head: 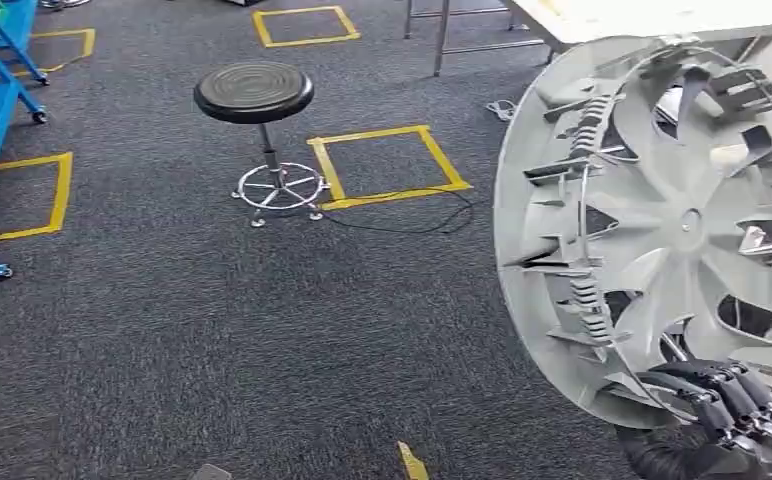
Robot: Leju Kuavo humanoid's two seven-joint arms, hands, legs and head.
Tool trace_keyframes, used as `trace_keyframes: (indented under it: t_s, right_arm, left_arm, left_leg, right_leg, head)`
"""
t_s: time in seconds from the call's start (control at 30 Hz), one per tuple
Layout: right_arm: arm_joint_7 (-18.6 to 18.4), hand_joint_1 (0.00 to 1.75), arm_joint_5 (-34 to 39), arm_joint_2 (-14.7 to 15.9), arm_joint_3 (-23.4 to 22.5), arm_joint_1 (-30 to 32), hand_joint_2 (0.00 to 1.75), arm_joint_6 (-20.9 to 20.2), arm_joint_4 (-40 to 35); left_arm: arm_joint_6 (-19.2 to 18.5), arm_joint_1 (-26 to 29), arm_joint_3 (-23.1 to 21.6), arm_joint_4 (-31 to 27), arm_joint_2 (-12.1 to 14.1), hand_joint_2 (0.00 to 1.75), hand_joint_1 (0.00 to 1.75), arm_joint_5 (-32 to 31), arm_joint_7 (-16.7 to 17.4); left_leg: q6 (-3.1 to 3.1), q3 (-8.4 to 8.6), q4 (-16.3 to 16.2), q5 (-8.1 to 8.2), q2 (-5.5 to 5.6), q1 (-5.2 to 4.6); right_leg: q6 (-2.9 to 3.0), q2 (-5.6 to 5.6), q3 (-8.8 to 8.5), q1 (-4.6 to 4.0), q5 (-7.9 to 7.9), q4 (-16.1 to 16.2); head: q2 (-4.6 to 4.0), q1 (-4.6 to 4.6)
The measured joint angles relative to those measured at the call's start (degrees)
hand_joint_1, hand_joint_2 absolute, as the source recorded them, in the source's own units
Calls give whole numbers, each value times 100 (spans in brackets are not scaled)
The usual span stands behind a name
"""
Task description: Take the parts from the cabinet and place them on the table.
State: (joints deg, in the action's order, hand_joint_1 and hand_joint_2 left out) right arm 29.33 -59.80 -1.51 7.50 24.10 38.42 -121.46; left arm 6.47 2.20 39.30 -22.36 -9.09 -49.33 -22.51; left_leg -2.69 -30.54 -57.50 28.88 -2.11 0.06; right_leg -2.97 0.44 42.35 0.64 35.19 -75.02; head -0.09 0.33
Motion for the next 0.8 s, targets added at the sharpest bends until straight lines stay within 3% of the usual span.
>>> trace_keyframes:
  t_s: [0.03, 0.1, 0.13, 0.17, 0.2, 0.3, 0.33, 0.37, 0.4, 0.47, 0.5, 0.53, 0.57, 0.6, 0.63, 0.67, 0.7, 0.8]
  right_arm:
    - [-2, 175, 2, -2, 0, 1, 175, 0, 0]
    - [-2, 175, 11, -4, -2, 3, 175, 0, 0]
    - [0, 175, 11, -7, -2, -1, 175, 0, 0]
    - [2, 175, 11, -7, -4, -20, 175, 0, 0]
    - [11, 175, 11, -11, -4, -17, 175, 0, -2]
    - [17, 175, 17, -24, -20, 1, 175, 0, -2]
    - [17, 175, 15, -33, -24, 16, 175, 0, -7]
    - [17, 175, 22, -41, -31, 5, 175, 0, -11]
    - [17, 175, 20, -50, -33, -19, 175, 0, -11]
    - [17, 175, 15, -66, -42, -13, 175, 0, -11]
    - [17, 175, 13, -72, -48, -9, 175, 0, -9]
    - [17, 175, 11, -72, -52, -8, 175, 0, -9]
    - [11, 175, 2, -74, -57, -5, 175, 0, -9]
    - [7, 175, -9, -74, -59, -5, 175, 0, -9]
    - [0, 175, -22, -74, -61, -5, 175, 0, -9]
    - [-24, 175, -50, -74, -63, -8, 175, 0, -9]
    - [-48, 175, -79, -74, -63, -5, 175, 0, -11]
    - [-149, 175, -153, -74, -63, 71, 175, 0, -11]
  left_arm:
    - [0, -6, 15, 0, 2, 175, 0, -2, 0]
    - [0, -27, 28, 0, 4, 175, 0, -2, 0]
    - [0, -29, 31, 0, 4, 175, 0, -2, 0]
    - [0, -23, 35, 0, 9, 175, 0, -4, -2]
    - [0, -20, 46, 0, 9, 175, 0, -11, -7]
    - [0, -55, 66, 0, 11, 175, 0, -33, -20]
    - [0, -66, 68, 0, 13, 175, 0, -33, -24]
    - [0, -66, 72, 0, 13, 175, 0, -33, -33]
    - [0, -56, 76, 2, 13, 175, 0, -33, -33]
    - [0, -28, 85, 9, 15, 175, 0, -33, -33]
    - [0, -17, 87, 11, 15, 175, 0, -33, -33]
    - [0, -14, 94, 13, 15, 175, 0, -35, -33]
    - [0, -20, 98, 13, 15, 175, 0, -42, -33]
    - [-2, -29, 107, 13, 15, 175, 0, -46, -35]
    - [-2, -28, 114, 13, 22, 175, 0, -48, -35]
    - [-4, -29, 120, 17, 26, 175, 0, -52, -35]
    - [-4, -30, 127, 24, 26, 175, 0, -70, -35]
    - [-11, -36, 129, 31, 31, 175, 0, -118, -33]
  left_leg:
    - [1, 2, 0, 3, -74, 0]
    - [24, 20, -1, 22, -202, 2]
    - [47, 41, -3, 37, -248, -1]
    - [85, 51, -9, 62, -295, -46]
    - [119, 52, -28, 75, -340, -62]
    - [193, 88, -24, 88, -524, -48]
    - [242, 73, -78, 159, -346, -15]
    - [258, 6, -261, 297, -42, -2]
    - [261, -174, -680, 541, 103, 4]
    - [269, -591, -1581, 918, 164, 8]
    - [268, -713, -1810, 938, 166, 8]
    - [262, -701, -1754, 809, 168, 8]
    - [248, -605, -1495, 589, 177, 8]
    - [227, -414, -1037, 300, 220, 11]
    - [208, -190, -507, 20, 380, 23]
    - [189, -86, -260, 16, 691, 40]
    - [194, -43, -113, 41, 684, 64]
    - [145, -67, -134, 23, 536, 19]
  right_leg:
    - [-11, -14, -79, 9, -132, 131]
    - [-5, -142, -595, 15, -592, 1051]
    - [8, -340, -891, 8, -753, 1539]
    - [23, -578, -1004, -60, -653, 1765]
    - [105, -470, -1039, -49, -693, 1775]
    - [198, -282, -990, -71, -707, 1776]
    - [245, -241, -1015, -31, -739, 1807]
    - [271, -186, -1013, -25, -745, 1807]
    - [304, -119, -1010, -28, -746, 1807]
    - [316, 31, -1010, -42, -746, 1803]
    - [318, 118, -1012, -48, -747, 1798]
    - [318, 197, -1020, -49, -747, 1795]
    - [318, 275, -1023, -50, -747, 1787]
    - [314, 358, -1031, -49, -745, 1778]
    - [303, 436, -1035, -45, -739, 1764]
    - [287, 493, -1015, -58, -734, 1743]
    - [260, 576, -966, -64, -733, 1699]
    - [145, 733, -898, -15, -793, 1743]
  head:
    - [0, 2]
    - [0, 2]
    - [0, 4]
    - [0, 11]
    - [0, -20]
    - [0, -9]
    - [0, -11]
    - [0, -37]
    - [0, -48]
    - [0, -55]
    - [0, -59]
    - [0, -55]
    - [0, -59]
    - [0, -57]
    - [0, -59]
    - [0, -50]
    - [0, -50]
    - [0, -48]
